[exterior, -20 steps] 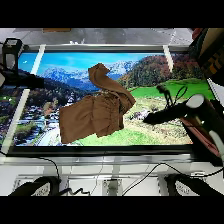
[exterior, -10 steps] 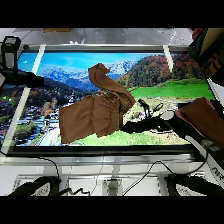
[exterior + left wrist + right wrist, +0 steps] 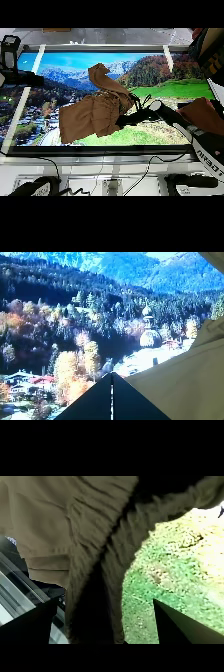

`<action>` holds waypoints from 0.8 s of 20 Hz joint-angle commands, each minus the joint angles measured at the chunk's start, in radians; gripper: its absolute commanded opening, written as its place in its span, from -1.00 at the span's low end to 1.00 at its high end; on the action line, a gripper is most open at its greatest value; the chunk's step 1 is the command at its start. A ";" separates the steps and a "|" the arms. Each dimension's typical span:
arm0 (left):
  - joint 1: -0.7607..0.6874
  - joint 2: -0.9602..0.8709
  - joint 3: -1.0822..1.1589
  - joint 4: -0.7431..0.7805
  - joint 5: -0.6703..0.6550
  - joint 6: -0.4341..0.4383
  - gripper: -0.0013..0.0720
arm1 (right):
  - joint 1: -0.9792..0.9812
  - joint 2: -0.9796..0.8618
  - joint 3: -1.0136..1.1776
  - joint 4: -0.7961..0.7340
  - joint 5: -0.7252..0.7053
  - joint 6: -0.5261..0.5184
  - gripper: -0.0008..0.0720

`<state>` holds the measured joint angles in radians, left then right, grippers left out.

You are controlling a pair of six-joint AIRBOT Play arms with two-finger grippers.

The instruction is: Fold the clothes and pants, and hang the long-sleeved shirts on hangers.

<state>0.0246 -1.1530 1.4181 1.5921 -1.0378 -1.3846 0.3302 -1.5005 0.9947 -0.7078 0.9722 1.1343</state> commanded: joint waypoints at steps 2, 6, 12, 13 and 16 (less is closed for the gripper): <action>0.000 0.000 0.000 0.001 0.001 0.001 -0.91 | 0.016 -0.040 0.050 -0.021 0.123 0.036 0.68; 0.000 -0.003 0.000 0.001 -0.006 0.000 -0.91 | 0.032 -0.042 0.050 -0.019 0.189 0.036 -0.10; 0.051 -0.025 -0.062 0.004 -0.113 0.000 -0.93 | 0.032 -0.042 0.050 0.031 0.100 0.035 -0.90; 0.078 -0.025 -0.106 0.002 -0.127 0.000 -0.93 | 0.032 -0.042 0.050 0.032 0.100 0.035 -0.90; 0.190 -0.021 -0.297 -0.098 -0.161 0.039 -0.93 | 0.032 -0.042 0.050 0.031 0.100 0.032 -0.90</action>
<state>0.1329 -1.1759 1.2564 1.5768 -1.1526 -1.3815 0.3611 -1.5421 1.0439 -0.6868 1.0790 1.1687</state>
